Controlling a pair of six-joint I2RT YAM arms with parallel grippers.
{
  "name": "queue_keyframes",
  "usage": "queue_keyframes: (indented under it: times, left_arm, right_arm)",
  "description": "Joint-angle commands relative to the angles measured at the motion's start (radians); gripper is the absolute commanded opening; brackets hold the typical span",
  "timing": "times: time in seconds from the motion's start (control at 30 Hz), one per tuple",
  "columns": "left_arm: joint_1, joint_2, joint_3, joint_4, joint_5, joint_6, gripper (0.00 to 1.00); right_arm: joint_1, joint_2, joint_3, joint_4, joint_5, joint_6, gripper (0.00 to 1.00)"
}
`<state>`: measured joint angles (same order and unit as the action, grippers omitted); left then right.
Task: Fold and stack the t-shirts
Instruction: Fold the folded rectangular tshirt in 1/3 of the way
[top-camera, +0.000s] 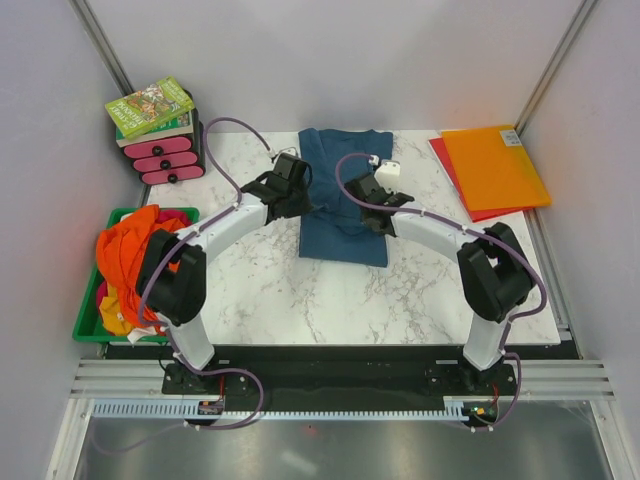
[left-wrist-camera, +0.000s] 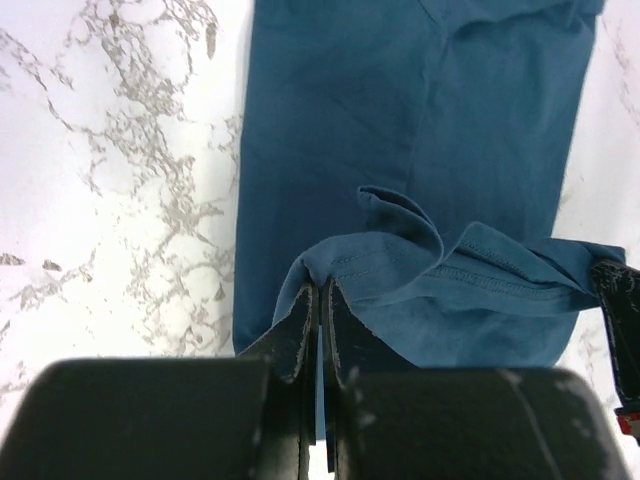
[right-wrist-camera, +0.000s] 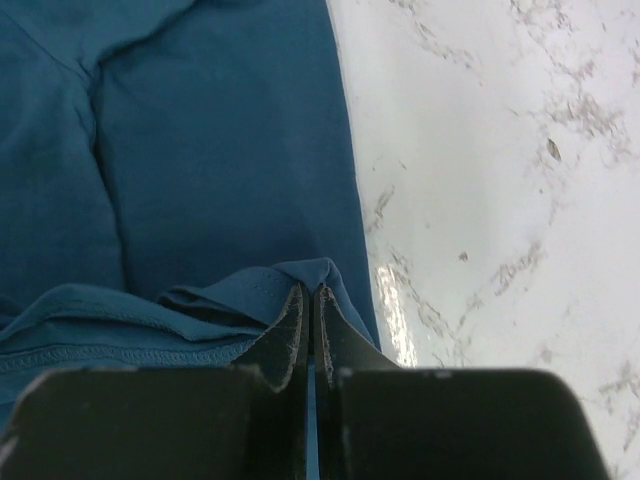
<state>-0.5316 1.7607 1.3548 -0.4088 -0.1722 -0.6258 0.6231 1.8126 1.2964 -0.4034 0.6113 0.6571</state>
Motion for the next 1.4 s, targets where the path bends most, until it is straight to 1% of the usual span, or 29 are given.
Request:
queue_keyframes:
  times: [0.0, 0.23, 0.43, 0.57, 0.83, 0.87, 0.9, 0.93, 0.97, 1.0, 1.03, 1.07, 1.1, 1.17, 1.2, 1.27, 1.33, 1.37]
  left_arm:
    - [0.022, 0.068, 0.059, 0.018, 0.017, 0.044, 0.02]
    - [0.041, 0.152, 0.107, 0.018, 0.03, 0.061, 0.02]
    - [0.041, 0.209, 0.199, 0.005, 0.05, 0.077, 0.02]
    - [0.041, 0.236, 0.257, -0.013, 0.046, 0.086, 0.02]
    - [0.044, 0.281, 0.277, -0.027, 0.043, 0.092, 0.02]
    - [0.045, 0.296, 0.297, -0.044, 0.046, 0.092, 0.02]
    - [0.047, 0.301, 0.311, -0.056, 0.048, 0.089, 0.05]
    - [0.045, 0.302, 0.32, -0.07, 0.037, 0.081, 0.12]
    - [0.045, 0.278, 0.316, -0.071, 0.031, 0.077, 0.25]
    - [0.044, 0.258, 0.305, -0.064, 0.017, 0.064, 0.32]
    - [0.041, 0.238, 0.273, -0.056, -0.007, 0.061, 0.37]
    - [0.038, 0.212, 0.258, -0.044, -0.012, 0.063, 0.44]
    - [0.035, 0.173, 0.242, -0.029, -0.018, 0.063, 0.48]
    - [0.025, 0.137, 0.205, -0.027, -0.024, 0.063, 0.52]
    - [0.022, 0.109, 0.19, -0.022, -0.023, 0.063, 0.52]
    - [0.006, 0.088, 0.139, -0.015, -0.015, 0.058, 0.52]
    - [-0.005, 0.068, 0.083, -0.007, 0.012, 0.035, 0.49]
    - [-0.02, 0.065, 0.06, 0.002, 0.029, 0.028, 0.41]
  right_arm:
    - [-0.023, 0.07, 0.096, 0.037, -0.036, -0.045, 0.0]
    - [-0.057, 0.131, 0.109, 0.054, -0.045, -0.045, 0.0]
    - [-0.075, 0.102, 0.072, 0.097, -0.027, -0.031, 0.0]
    - [-0.086, 0.119, 0.095, 0.103, -0.044, -0.04, 0.0]
    - [-0.103, 0.18, 0.116, 0.103, -0.061, -0.048, 0.0]
    - [-0.105, 0.182, 0.118, 0.106, -0.061, -0.053, 0.0]
    - [-0.105, 0.18, 0.116, 0.109, -0.058, -0.057, 0.02]
    - [-0.105, 0.153, 0.106, 0.138, -0.059, -0.062, 0.1]
    - [-0.102, 0.119, 0.04, 0.184, -0.074, -0.082, 0.21]
    - [-0.094, 0.081, 0.0, 0.28, -0.076, -0.085, 0.41]
    - [-0.091, 0.015, -0.029, 0.3, -0.079, -0.093, 0.51]
    - [-0.088, -0.008, -0.045, 0.301, -0.084, -0.097, 0.59]
    - [-0.077, -0.031, -0.043, 0.282, -0.085, -0.1, 0.66]
    - [-0.054, -0.048, -0.048, 0.256, -0.079, -0.097, 0.71]
    - [-0.045, -0.059, -0.057, 0.25, -0.087, -0.097, 0.73]
    - [-0.031, -0.058, -0.092, 0.25, -0.111, -0.083, 0.68]
    - [-0.028, -0.053, -0.132, 0.247, -0.151, -0.036, 0.43]
    - [-0.023, -0.05, -0.146, 0.247, -0.16, -0.018, 0.29]
